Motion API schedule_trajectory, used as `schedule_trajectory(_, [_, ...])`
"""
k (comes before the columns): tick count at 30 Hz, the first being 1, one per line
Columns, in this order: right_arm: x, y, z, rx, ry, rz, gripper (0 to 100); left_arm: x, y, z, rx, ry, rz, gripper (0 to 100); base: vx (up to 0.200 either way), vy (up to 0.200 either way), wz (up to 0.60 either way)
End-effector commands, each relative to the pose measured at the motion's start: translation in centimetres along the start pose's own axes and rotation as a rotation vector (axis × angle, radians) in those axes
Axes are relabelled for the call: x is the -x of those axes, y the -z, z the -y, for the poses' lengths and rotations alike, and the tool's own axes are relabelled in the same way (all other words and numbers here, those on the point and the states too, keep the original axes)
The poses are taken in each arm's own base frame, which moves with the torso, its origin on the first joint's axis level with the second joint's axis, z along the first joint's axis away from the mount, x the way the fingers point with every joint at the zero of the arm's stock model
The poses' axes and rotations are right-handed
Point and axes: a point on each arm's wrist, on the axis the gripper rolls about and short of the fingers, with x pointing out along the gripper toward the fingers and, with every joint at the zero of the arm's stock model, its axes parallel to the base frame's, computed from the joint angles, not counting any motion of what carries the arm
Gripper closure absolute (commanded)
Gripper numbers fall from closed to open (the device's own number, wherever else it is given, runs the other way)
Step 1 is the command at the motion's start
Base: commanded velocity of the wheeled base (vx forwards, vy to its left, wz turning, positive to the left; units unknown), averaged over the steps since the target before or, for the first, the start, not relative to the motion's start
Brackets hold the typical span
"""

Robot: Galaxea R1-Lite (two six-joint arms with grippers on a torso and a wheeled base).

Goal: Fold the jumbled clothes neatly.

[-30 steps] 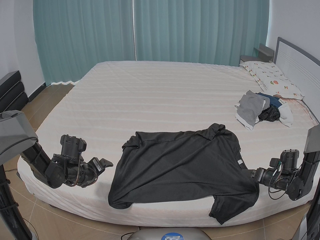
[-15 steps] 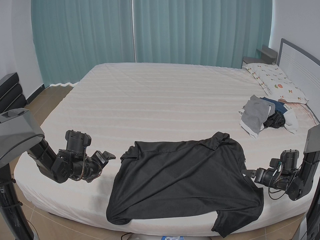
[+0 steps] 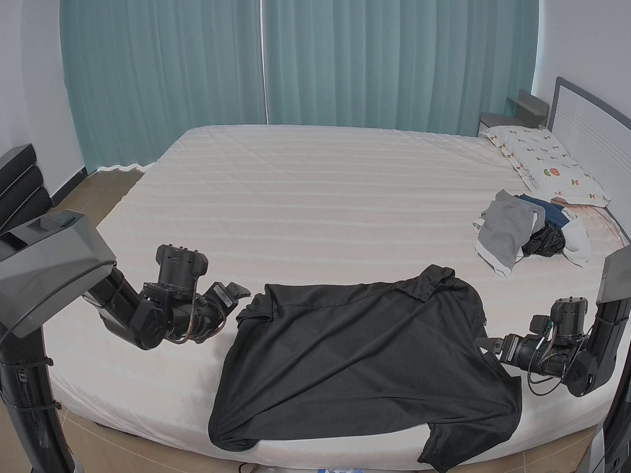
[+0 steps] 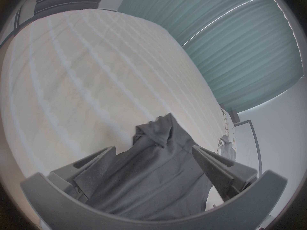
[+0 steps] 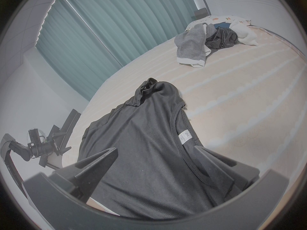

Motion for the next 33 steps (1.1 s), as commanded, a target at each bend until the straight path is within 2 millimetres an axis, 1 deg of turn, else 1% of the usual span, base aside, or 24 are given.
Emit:
schedule_trajectory(1, [-0.3,0.6,0.3,-0.008,0.011,-0.027,0,-4.6,2.9,2.2,-0.066,0.018,-0.017,0,0.000,0.000,0.00])
schedule_trajectory(2, [-0.3,0.6,0.3,-0.008,0.011,-0.027,0,-4.6,2.9,2.2,-0.066,0.018,-0.017,0,0.000,0.000,0.00])
schedule_trajectory(4, [-0.4,0.7,0.4,-0.012,0.016,-0.035,0,-6.1,3.6,3.4,-0.090,0.039,-0.003,0,0.000,0.000,0.00])
schedule_trajectory(6, [-0.5,0.7,0.5,-0.013,0.016,-0.036,0,-7.0,4.0,4.0,-0.099,0.055,-0.002,0,0.000,0.000,0.00])
schedule_trajectory(9, [-0.5,0.8,0.5,-0.014,0.017,-0.039,0,-8.1,5.0,3.8,-0.114,0.039,-0.007,0,0.000,0.000,0.00])
schedule_trajectory(11, [-0.6,0.9,0.6,-0.015,0.019,-0.043,0,-8.7,5.2,3.4,-0.131,0.011,0.021,0,0.000,0.000,0.00])
schedule_trajectory(17, [-0.7,1.0,0.6,-0.015,0.023,-0.046,0,-8.7,5.2,3.3,-0.138,0.001,0.031,0,0.000,0.000,0.00])
schedule_trajectory(25, [-0.6,1.1,0.7,-0.015,0.025,-0.050,0,-8.8,5.0,3.7,-0.138,0.016,0.046,0,0.000,0.000,0.00])
schedule_trajectory(26, [-0.6,1.1,0.7,-0.015,0.025,-0.050,0,-8.9,4.8,3.7,-0.135,0.014,0.053,100,0.000,0.000,0.00])
schedule_trajectory(30, [-0.6,1.1,0.6,-0.014,0.025,-0.052,0,-9.1,4.4,3.4,-0.130,0.004,0.060,100,0.000,0.000,0.00])
schedule_trajectory(33, [-0.6,1.1,0.6,-0.014,0.025,-0.052,0,-9.0,3.6,3.2,-0.132,-0.013,0.089,100,0.000,0.000,0.00])
